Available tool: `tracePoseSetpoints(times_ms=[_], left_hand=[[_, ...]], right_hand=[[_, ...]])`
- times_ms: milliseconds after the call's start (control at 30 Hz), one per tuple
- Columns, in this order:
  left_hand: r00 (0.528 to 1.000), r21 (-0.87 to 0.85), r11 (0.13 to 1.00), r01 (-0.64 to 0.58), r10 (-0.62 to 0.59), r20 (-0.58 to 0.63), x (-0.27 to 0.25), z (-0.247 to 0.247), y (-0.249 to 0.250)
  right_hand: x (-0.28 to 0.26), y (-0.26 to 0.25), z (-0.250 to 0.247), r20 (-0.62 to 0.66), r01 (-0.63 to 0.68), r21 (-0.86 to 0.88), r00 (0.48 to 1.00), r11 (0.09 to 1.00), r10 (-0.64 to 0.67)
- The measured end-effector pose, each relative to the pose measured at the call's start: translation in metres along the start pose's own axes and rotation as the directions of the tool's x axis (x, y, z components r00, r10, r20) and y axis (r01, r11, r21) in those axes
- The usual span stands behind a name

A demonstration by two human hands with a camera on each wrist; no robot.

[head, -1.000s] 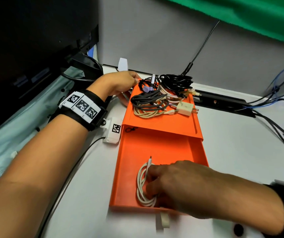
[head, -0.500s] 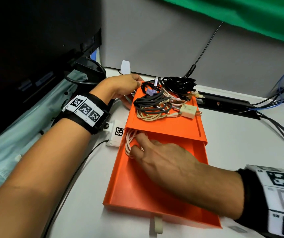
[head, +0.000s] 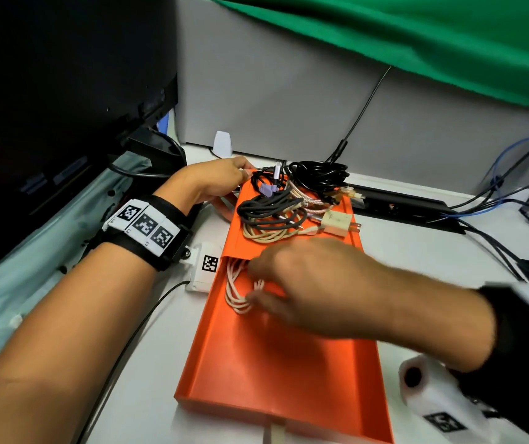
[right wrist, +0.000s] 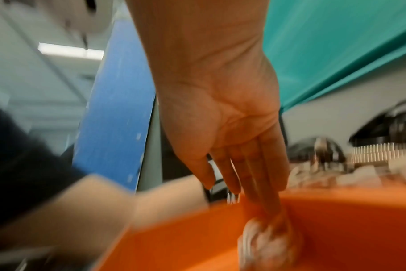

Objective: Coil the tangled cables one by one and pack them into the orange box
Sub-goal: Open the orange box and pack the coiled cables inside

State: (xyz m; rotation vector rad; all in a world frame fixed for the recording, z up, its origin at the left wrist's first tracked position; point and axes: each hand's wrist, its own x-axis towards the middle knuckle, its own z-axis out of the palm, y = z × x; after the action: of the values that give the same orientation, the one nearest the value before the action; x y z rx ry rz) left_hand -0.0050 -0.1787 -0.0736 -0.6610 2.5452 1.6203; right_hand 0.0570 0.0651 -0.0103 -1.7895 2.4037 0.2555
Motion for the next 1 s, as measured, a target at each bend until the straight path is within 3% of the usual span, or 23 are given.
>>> tracePoseSetpoints(times_ms=[133,200,400,500,600,700,867,933,1000], left_hand=[[1.0,0.013,1.0,-0.016,0.016,0.006,0.0,-0.001,-0.001],[1.0,0.015,1.0,-0.021,0.021,0.019,-0.001,-0.001,-0.002],[1.0,0.001,1.0,-0.014,0.014,-0.019,-0.001,-0.001,-0.003],[1.0,-0.01,1.0,-0.006,0.006,-0.013,0.0,-0.001,-0.003],[1.0,-0.021,1.0,-0.001,0.001,0.007,-0.001,-0.001,-0.002],[1.0,-0.014,1.0,-0.005,0.005,0.006,-0.002,-0.002,-0.002],[0.998,0.009,1.0,-0.011,0.01,0.064,0.0,-0.004,-0.004],[0.998,0.01,1.0,-0.007,0.006,0.065,0.0,-0.004,-0.003],[0.999,0.006,1.0,-0.001,0.001,0.052,-0.001,-0.004,-0.003]], right_hand=[[0.007,0.036,-0.04,-0.336,-0.078,-0.078,0.941,0.994,0.047],[0.018,0.044,-0.041,-0.313,-0.131,-0.152,0.947,0.98,0.078],[0.051,0.056,-0.017,-0.122,0.004,-0.339,0.991,0.941,-0.048],[0.051,0.054,-0.012,-0.192,0.034,-0.351,0.975,0.936,-0.108],[0.046,0.059,-0.014,-0.286,0.066,-0.29,0.946,0.955,-0.153],[0.036,0.068,-0.01,-0.423,0.119,-0.218,0.883,0.969,-0.204],[0.019,0.08,-0.014,-0.595,0.102,-0.088,0.793,0.991,-0.135],[0.016,0.083,-0.018,-0.601,0.108,0.057,0.797,0.993,-0.052],[0.015,0.086,-0.022,-0.546,0.07,0.247,0.834,0.966,0.079]])
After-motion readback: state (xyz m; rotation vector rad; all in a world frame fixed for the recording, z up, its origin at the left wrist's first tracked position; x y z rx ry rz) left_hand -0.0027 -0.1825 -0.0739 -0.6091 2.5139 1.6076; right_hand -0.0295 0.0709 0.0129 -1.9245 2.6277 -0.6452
